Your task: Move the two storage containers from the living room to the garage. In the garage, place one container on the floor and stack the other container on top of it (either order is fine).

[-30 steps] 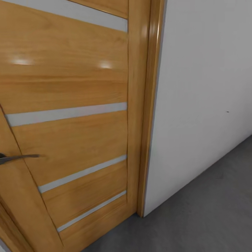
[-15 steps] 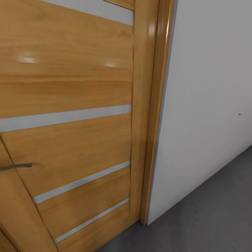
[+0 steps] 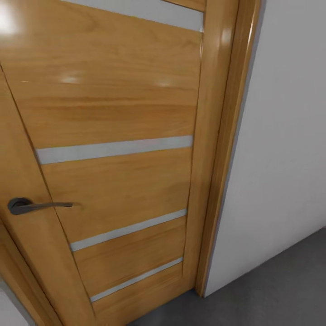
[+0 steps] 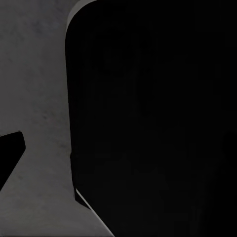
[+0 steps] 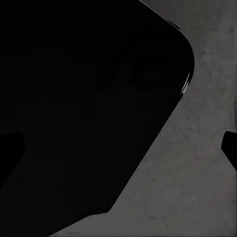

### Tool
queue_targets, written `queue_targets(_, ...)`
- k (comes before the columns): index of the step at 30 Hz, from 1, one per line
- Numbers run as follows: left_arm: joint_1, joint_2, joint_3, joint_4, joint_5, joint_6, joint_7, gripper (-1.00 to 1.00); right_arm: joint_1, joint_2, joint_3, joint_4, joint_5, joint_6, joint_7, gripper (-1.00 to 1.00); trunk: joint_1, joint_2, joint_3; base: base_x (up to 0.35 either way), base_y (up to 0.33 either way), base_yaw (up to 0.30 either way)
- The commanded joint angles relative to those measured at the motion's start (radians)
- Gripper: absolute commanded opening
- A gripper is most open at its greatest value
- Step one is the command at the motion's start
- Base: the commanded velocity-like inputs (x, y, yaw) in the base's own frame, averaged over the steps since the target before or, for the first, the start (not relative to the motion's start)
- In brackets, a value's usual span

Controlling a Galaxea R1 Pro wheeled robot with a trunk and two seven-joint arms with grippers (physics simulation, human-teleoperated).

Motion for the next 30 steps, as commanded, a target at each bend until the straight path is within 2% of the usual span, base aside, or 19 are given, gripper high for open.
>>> queue_targets(1, 0.0, 0.0, 0.001, -0.001, 0.001, -0.001, -0.001, 1.0, 0.0, 0.0, 0.006, 0.0, -0.006, -0.003, 0.0, 1.0, 0.0, 0.0, -0.001, 0.0, 0.0, 0.271)
queue_targets(25, 0.0, -0.001, 0.0, -0.001, 0.001, -0.001, -0.001, 1.0, 0.0, 0.0, 0.006, 0.0, -0.006, -0.003, 0.0, 1.0, 0.0, 0.0, -0.001, 0.0, 0.0, 0.27)
queue_targets(30, 0.0, 0.0, 0.0, 0.0, 0.001, -0.001, -0.001, 1.0, 0.0, 0.0, 0.006, 0.0, -0.006, -0.004, 0.0, 1.0, 0.0, 0.0, -0.001, 0.048, -0.182, 0.063)
